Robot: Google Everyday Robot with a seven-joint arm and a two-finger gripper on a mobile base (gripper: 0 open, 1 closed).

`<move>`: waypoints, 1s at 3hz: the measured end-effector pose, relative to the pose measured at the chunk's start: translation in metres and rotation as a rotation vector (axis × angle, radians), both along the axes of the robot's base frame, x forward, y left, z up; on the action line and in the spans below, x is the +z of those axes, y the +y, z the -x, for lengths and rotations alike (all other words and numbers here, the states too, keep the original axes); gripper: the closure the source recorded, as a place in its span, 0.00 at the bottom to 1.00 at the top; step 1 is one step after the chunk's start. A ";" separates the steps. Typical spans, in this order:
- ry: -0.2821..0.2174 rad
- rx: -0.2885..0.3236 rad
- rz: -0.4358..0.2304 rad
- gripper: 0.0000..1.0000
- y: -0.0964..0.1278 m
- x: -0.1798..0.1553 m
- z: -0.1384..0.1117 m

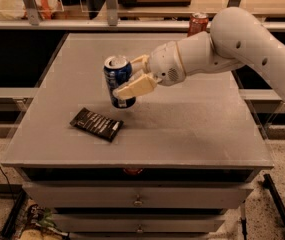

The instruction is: Move pepsi can near rxbar chocolate

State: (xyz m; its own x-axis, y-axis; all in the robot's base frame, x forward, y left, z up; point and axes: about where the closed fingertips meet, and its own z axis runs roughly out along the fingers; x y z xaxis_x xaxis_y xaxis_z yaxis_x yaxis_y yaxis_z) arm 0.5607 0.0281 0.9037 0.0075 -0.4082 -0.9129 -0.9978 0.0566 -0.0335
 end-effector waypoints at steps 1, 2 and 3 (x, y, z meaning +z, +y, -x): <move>0.012 0.033 -0.031 1.00 0.011 -0.012 0.016; 0.011 0.025 -0.027 1.00 0.011 -0.019 0.016; 0.014 0.016 -0.028 1.00 0.011 -0.025 0.014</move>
Offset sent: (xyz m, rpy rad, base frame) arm -0.0196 0.0089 -0.0210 0.0374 0.0131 0.0223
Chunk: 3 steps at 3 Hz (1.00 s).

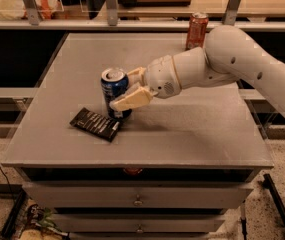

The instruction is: Move pepsi can near rxbar chocolate

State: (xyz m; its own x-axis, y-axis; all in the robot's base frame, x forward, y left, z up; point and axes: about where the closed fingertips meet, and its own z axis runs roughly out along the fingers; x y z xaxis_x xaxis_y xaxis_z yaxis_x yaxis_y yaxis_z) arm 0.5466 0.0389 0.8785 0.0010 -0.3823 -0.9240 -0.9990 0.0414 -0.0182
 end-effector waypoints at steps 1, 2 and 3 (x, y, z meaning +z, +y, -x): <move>0.001 -0.016 -0.007 1.00 0.001 -0.005 -0.004; 0.004 -0.026 -0.015 0.82 0.001 -0.009 -0.008; 0.009 -0.032 -0.020 0.59 0.001 -0.012 -0.011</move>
Offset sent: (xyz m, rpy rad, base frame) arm 0.0151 -0.0030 -0.0135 0.0242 0.0064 -0.0502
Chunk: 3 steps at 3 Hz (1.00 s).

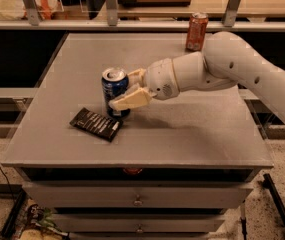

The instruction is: Move pepsi can near rxbar chocolate

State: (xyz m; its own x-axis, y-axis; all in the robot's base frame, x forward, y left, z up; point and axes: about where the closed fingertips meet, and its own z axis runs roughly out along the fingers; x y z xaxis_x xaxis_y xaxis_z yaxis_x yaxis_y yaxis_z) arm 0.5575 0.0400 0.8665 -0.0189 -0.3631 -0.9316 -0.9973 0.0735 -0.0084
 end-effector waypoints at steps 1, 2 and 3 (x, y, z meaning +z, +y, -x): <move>0.002 0.000 -0.002 0.35 0.000 -0.001 -0.002; 0.002 0.000 -0.002 0.12 0.000 -0.001 -0.002; 0.004 0.000 -0.001 0.00 -0.002 -0.001 -0.003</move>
Offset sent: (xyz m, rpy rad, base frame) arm 0.0065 -0.0083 -0.0012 0.0018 0.0042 -0.0107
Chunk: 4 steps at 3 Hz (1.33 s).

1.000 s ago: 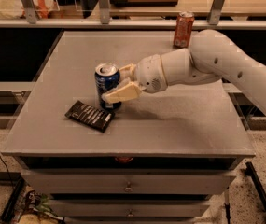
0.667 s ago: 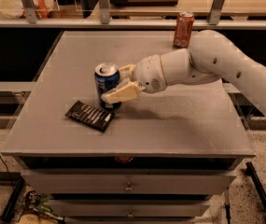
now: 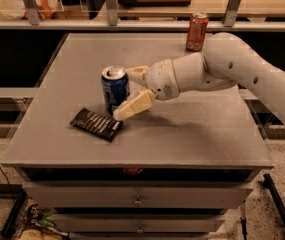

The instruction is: Move pepsi can near rxbar chocolate

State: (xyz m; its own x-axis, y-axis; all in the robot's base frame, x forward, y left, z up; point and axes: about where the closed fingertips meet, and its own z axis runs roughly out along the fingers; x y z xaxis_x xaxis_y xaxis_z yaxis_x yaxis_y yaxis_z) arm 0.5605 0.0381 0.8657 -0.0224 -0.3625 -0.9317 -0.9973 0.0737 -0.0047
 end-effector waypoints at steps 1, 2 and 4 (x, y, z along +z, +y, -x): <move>0.000 -0.001 0.001 0.00 -0.001 0.000 0.000; -0.001 -0.009 0.006 0.00 -0.005 0.000 -0.001; -0.087 -0.011 0.108 0.00 -0.053 0.006 -0.004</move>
Offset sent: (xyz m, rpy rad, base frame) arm 0.0039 -0.0197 0.0010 -0.0191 -0.0061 -0.0357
